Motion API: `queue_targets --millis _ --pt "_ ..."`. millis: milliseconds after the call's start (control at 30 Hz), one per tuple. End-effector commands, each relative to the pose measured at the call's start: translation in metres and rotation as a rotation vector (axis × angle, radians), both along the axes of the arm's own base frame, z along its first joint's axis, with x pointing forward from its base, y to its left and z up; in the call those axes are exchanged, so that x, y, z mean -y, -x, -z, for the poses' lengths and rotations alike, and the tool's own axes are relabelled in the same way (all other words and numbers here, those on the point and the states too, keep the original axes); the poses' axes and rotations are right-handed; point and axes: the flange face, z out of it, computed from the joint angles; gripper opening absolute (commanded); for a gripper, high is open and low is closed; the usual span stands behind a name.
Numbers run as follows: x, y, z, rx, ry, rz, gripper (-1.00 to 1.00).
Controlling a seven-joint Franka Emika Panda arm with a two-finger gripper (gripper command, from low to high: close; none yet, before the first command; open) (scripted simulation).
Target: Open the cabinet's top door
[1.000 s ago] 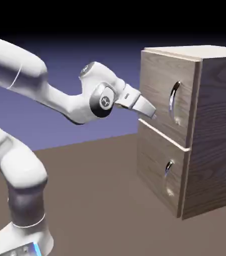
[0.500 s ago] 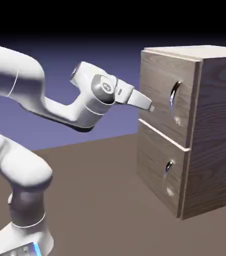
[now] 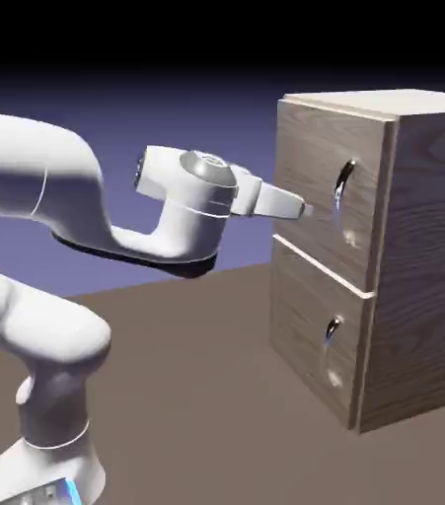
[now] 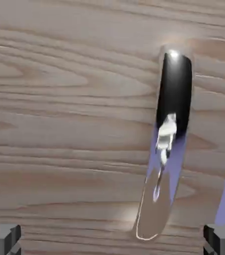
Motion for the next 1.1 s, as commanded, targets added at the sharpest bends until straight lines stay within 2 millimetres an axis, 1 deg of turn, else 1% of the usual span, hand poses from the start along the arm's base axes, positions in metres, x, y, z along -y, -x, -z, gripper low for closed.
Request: queue_targets --millis 0,233,500,567,733,767,800,1067 --pt "0.002 -0.001 0.001 0.016 -0.004 -0.001 1.0" --pt "0.019 -0.008 0.011 0.129 -0.043 -0.016 1.0" --pt "0.037 -0.021 0.027 0.256 -0.101 -0.057 1.0" --pt "0.039 -0.023 0.029 0.272 -0.109 -0.065 1.0" --pt "0.037 -0.073 0.029 0.272 -0.108 -0.065 1.0" --pt "0.037 -0.073 0.029 0.272 -0.108 -0.065 -1.0" --pt "0.037 -0.073 0.029 0.272 -0.108 -0.065 -1.0" --pt "0.01 -0.023 0.029 0.28 -0.084 0.106 -1.0"
